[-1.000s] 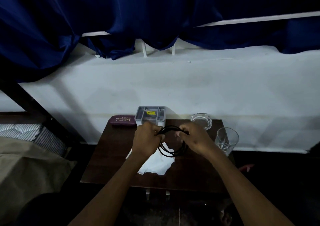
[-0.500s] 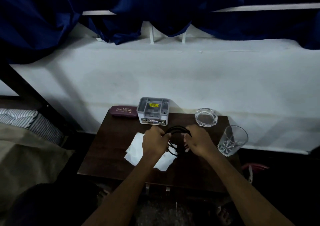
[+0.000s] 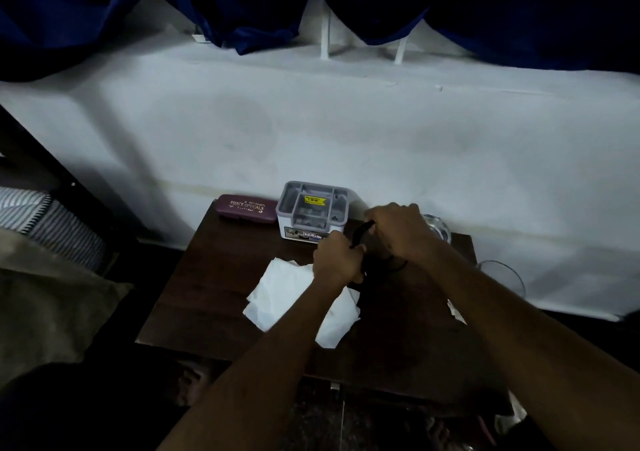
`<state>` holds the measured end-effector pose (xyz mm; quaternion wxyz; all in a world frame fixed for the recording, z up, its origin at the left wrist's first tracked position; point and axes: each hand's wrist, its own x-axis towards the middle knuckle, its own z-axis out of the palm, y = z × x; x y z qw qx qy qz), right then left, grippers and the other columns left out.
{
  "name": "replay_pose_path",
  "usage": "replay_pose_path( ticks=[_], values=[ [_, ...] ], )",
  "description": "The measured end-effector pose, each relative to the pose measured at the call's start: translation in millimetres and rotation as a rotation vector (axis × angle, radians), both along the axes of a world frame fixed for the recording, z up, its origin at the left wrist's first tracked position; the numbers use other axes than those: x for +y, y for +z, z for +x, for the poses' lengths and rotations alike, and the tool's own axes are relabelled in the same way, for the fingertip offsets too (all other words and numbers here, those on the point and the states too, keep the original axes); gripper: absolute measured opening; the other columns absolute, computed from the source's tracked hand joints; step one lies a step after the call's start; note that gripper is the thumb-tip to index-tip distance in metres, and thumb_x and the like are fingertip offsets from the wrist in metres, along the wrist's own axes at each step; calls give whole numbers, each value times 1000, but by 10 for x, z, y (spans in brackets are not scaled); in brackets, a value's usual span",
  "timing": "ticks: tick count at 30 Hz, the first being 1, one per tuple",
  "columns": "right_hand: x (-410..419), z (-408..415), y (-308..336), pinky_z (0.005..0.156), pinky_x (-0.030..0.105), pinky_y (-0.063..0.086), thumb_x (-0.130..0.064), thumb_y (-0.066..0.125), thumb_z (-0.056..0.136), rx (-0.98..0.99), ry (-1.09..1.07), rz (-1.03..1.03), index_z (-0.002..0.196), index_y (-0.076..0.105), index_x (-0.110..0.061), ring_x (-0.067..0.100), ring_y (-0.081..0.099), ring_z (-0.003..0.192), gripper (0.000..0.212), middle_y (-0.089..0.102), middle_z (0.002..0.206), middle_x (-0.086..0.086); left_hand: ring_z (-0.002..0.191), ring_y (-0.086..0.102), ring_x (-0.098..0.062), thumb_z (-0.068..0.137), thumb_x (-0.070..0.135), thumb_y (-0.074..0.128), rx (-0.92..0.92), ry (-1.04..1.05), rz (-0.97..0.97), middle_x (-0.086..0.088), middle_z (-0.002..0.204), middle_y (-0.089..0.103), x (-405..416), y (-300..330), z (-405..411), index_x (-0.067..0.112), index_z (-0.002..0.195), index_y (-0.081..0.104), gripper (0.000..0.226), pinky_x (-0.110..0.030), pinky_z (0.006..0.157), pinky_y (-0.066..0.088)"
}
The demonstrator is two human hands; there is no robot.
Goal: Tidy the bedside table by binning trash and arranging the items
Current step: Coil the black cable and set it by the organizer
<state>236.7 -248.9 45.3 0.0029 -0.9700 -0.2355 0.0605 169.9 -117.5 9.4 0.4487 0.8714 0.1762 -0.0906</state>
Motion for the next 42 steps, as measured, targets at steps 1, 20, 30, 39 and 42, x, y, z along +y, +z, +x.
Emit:
replay_pose_path(
  ticks=[1, 20, 30, 39, 42],
  values=[
    [28, 70, -23, 98, 40, 45, -21, 64, 95, 1, 0, 0, 119, 67, -24, 29, 67, 116, 25, 74, 117, 2, 102, 76, -38, 98, 36, 65, 4, 67, -49, -22, 99, 79, -45, -54, 40, -4, 100, 70, 40, -42, 94, 59],
    [-43, 125, -408, 107, 41, 45, 19, 56, 80, -234, -160, 608, 130, 69, -6, 37, 60, 124, 57, 70, 131, 14, 114, 71, -48, 96, 20, 63, 88, 602, -315, -26, 128, 69, -474, -235, 426, 0, 122, 68, 33, -52, 97, 61],
    [-114, -468, -583, 81, 44, 54, -17, 70, 86, -25, -296, 481, 105, 69, -13, 31, 69, 100, 19, 72, 107, 9, 131, 60, -44, 101, 23, 60, 73, 542, -238, -25, 136, 66, -542, -57, 340, -1, 128, 65, 37, -44, 107, 48],
    [-111, -598, -614, 107, 47, 49, -11, 69, 90, 46, -171, 638, 143, 53, -3, 36, 56, 139, 55, 55, 149, 20, 122, 64, -45, 92, 12, 59, 55, 408, -235, -25, 126, 71, -517, -24, 57, -3, 118, 65, 31, -42, 103, 50],
    [-38, -558, -677, 106, 43, 48, -9, 65, 93, 16, -292, 544, 151, 41, -2, 35, 52, 139, 63, 38, 159, 19, 120, 64, -44, 90, 10, 59, 62, 428, -247, -24, 125, 71, -498, -41, -13, -3, 119, 66, 33, -41, 100, 50]
  ],
)
